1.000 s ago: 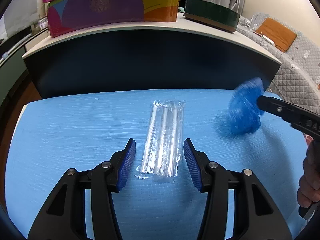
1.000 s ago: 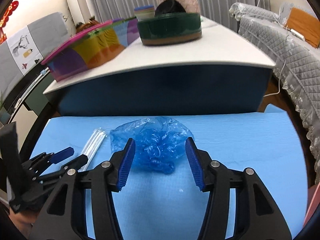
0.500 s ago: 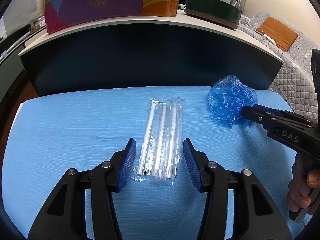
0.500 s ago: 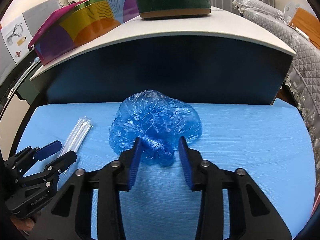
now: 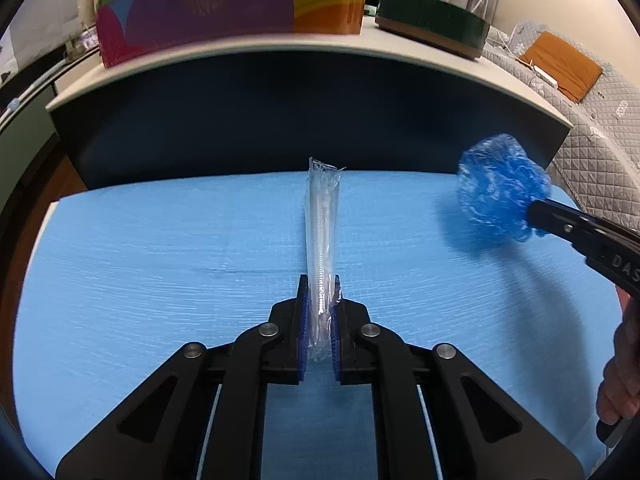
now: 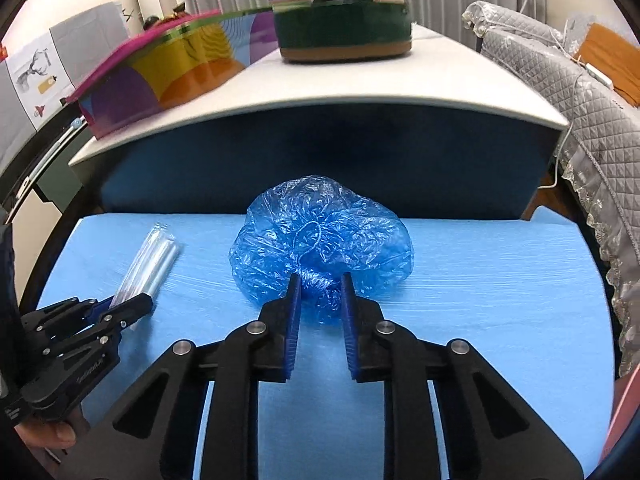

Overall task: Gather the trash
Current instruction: 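Carry the straw pack and blue cap with both tools over the pink bin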

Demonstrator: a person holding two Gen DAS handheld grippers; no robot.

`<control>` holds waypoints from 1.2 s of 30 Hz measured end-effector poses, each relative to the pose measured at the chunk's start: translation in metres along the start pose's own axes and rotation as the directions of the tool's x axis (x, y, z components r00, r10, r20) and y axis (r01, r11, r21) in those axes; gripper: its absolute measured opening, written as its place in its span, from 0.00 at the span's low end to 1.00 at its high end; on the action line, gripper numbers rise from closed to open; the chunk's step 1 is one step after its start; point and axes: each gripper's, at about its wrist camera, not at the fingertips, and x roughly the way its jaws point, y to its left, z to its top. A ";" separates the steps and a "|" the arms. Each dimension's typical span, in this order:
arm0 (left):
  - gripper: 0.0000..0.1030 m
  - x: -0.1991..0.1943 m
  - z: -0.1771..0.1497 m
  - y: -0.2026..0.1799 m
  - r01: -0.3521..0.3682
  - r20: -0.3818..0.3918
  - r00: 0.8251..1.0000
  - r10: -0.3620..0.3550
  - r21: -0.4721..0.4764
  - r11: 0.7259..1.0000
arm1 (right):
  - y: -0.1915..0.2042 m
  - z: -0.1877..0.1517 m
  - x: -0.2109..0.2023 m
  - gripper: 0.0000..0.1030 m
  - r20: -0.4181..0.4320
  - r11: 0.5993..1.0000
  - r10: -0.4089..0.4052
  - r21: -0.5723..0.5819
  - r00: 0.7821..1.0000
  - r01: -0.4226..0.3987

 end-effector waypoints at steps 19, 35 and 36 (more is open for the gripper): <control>0.07 -0.104 0.015 -0.038 -0.038 0.126 0.992 0.030 0.061 0.997 | -0.026 -0.018 -0.131 0.19 0.122 0.999 -0.033 0.011 0.992 0.031; 0.07 -0.163 -0.001 -0.122 0.064 0.192 0.976 -0.100 0.185 0.981 | -0.093 -0.035 -0.267 0.19 0.222 0.995 -0.076 0.083 0.972 0.059; 0.07 -0.164 -0.002 -0.129 0.071 0.194 0.975 -0.109 0.196 0.978 | -0.100 -0.036 -0.274 0.19 0.225 0.994 -0.081 0.084 0.971 0.064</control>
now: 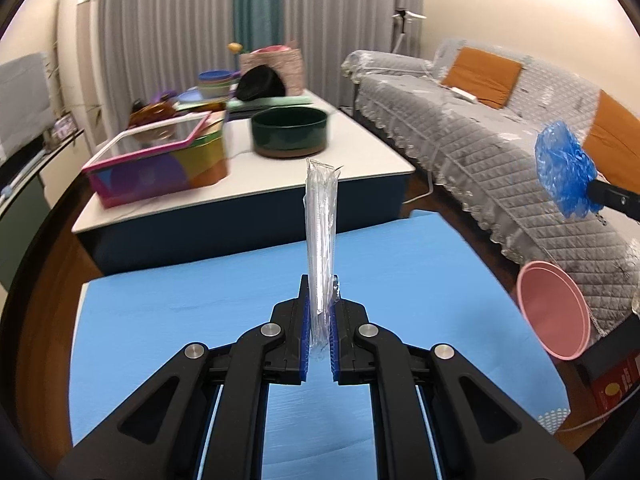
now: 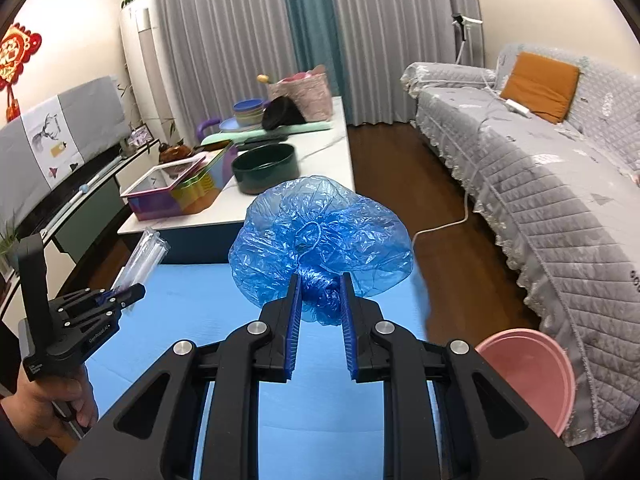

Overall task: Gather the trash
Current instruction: 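Carry the straw pack and blue cap with both tools over the pink bin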

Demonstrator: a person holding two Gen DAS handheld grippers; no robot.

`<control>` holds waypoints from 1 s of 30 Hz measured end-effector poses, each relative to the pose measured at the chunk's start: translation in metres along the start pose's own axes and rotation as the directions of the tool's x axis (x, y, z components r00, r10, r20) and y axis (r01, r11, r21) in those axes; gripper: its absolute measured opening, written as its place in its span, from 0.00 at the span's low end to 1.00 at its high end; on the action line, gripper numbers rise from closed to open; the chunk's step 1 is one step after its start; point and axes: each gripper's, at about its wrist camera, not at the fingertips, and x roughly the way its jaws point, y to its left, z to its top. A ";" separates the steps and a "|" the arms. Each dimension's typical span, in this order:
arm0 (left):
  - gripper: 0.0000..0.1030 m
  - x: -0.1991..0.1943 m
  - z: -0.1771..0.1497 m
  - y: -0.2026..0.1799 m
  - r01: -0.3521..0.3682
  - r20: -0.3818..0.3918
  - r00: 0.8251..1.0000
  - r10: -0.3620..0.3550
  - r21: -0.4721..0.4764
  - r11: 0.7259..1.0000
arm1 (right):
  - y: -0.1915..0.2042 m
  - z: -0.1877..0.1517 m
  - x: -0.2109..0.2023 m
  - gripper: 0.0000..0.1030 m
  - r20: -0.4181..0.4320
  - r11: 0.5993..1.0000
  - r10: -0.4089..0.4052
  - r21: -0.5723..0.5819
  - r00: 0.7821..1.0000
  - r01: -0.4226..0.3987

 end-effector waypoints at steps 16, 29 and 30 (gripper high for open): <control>0.07 0.027 0.007 -0.117 0.137 0.009 0.990 -0.139 0.101 0.985 | -0.101 -0.025 -0.032 0.19 0.042 0.984 -0.158 0.092 0.987 0.154; 0.07 0.053 0.001 -0.219 0.271 -0.029 0.962 -0.271 0.188 0.944 | -0.156 -0.048 -0.042 0.19 0.014 0.959 -0.270 0.093 0.963 0.268; 0.07 0.054 0.001 -0.227 0.283 -0.032 0.959 -0.283 0.194 0.939 | -0.162 -0.050 -0.042 0.19 0.006 0.956 -0.278 0.098 0.961 0.276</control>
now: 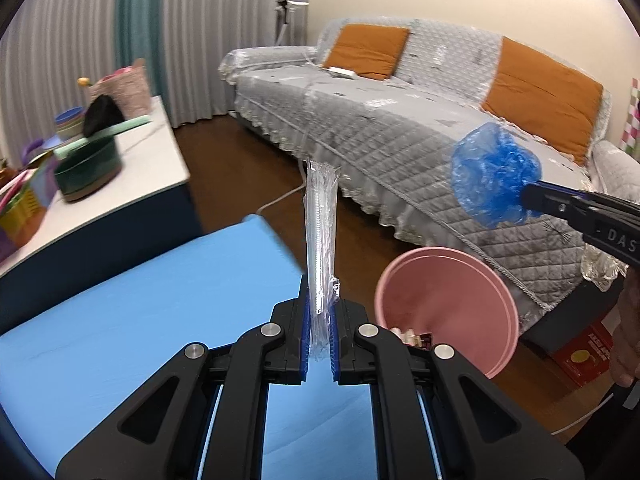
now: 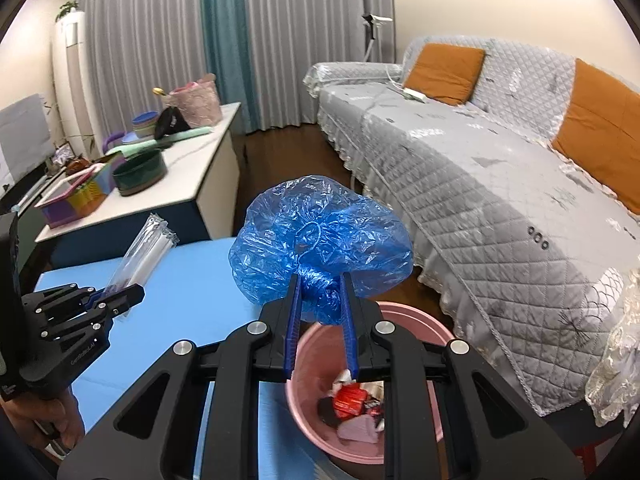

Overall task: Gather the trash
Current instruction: 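Carry the straw pack and blue cap with both tools over the pink bin, then open both tools to drop the straw pack and blue cap into the bin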

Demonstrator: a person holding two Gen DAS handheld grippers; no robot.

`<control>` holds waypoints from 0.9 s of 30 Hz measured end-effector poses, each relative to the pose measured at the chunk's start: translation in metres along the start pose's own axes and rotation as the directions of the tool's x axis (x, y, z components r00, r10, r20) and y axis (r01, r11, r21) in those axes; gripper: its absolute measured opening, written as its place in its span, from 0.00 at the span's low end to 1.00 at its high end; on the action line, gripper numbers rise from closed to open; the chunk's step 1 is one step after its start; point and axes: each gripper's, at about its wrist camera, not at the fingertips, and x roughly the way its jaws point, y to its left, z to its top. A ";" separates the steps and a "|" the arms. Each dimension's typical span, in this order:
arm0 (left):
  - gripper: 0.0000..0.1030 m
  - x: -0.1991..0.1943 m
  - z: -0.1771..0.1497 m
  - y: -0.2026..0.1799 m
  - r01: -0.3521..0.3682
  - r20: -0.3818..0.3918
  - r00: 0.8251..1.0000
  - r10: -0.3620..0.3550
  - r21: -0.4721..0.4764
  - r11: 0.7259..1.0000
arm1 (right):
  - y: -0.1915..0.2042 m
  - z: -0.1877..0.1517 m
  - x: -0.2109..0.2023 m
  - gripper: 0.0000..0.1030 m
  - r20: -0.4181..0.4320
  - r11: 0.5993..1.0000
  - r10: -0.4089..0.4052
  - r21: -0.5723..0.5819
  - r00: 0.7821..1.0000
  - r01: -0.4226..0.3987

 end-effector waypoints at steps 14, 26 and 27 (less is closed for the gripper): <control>0.07 0.043 0.007 -0.064 0.105 -0.032 0.994 -0.104 0.040 0.994 | -0.064 -0.021 0.015 0.19 -0.068 0.994 -0.093 0.047 0.993 0.096; 0.36 0.067 0.003 -0.107 0.157 -0.094 0.984 -0.148 0.092 0.983 | -0.091 -0.030 0.028 0.23 -0.128 0.990 -0.101 0.084 0.987 0.113; 0.42 0.066 0.003 -0.106 0.148 -0.085 0.986 -0.141 0.089 0.985 | -0.092 -0.030 0.030 0.23 -0.136 0.989 -0.102 0.089 0.985 0.115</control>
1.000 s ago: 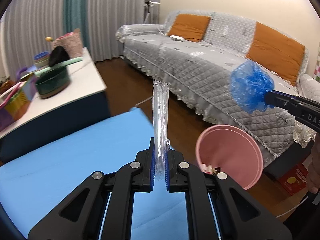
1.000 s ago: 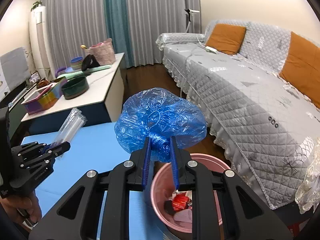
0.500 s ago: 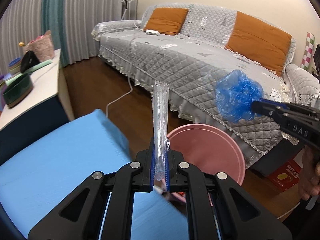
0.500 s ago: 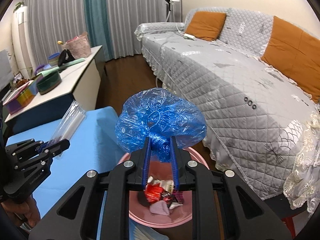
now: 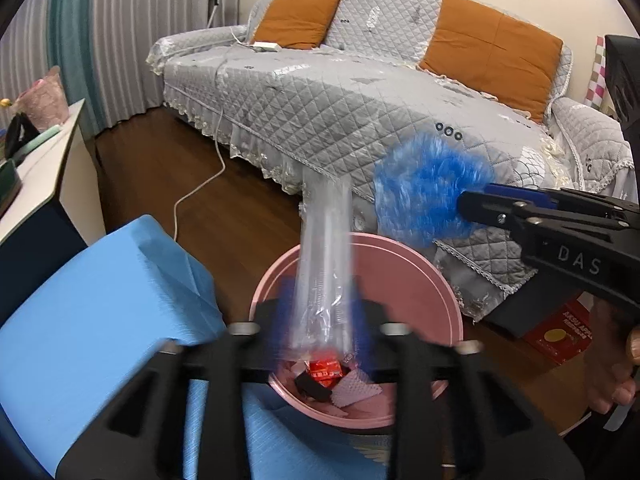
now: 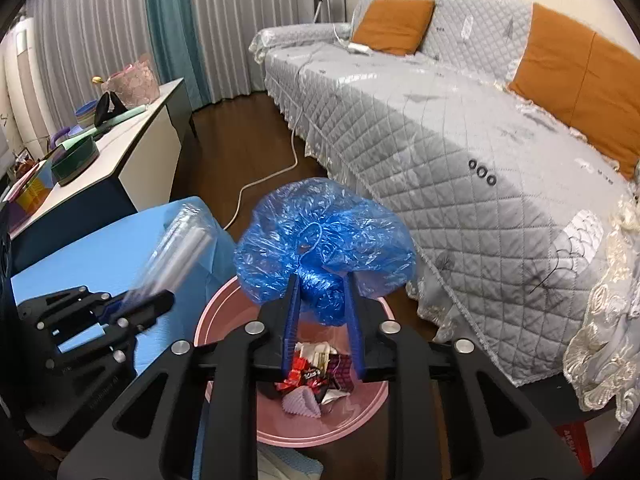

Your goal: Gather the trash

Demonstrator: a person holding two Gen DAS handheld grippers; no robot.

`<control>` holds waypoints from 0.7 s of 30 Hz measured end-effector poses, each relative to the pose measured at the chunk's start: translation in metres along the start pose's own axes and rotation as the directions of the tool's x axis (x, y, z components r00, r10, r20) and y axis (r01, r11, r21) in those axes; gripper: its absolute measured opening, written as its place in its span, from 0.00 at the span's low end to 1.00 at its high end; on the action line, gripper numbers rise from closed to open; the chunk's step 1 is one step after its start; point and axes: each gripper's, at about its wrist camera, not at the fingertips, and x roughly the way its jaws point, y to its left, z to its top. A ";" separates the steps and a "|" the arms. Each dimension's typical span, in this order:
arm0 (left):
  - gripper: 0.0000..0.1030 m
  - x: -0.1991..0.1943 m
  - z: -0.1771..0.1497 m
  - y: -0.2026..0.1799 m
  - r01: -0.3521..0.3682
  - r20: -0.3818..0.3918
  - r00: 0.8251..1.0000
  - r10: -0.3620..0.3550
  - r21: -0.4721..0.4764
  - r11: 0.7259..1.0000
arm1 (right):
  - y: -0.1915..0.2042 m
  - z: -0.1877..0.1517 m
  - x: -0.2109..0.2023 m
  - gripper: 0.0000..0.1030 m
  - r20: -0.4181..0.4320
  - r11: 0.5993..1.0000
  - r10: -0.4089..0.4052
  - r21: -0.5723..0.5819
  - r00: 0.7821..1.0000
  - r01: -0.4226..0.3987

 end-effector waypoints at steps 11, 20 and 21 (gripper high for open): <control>0.48 -0.025 -0.001 0.024 -0.051 0.033 0.998 0.052 -0.025 0.998 | -0.006 0.006 0.001 0.60 0.004 0.999 -0.002 0.053 1.000 0.002; 0.63 -0.102 -0.007 0.050 -0.110 0.120 0.986 0.118 -0.068 0.992 | 0.010 0.012 -0.044 0.71 0.120 0.997 0.034 0.060 0.992 -0.042; 0.64 -0.115 -0.010 0.051 -0.119 0.137 0.982 0.129 -0.074 0.990 | 0.015 0.013 -0.052 0.71 0.134 0.997 0.044 0.055 0.990 -0.051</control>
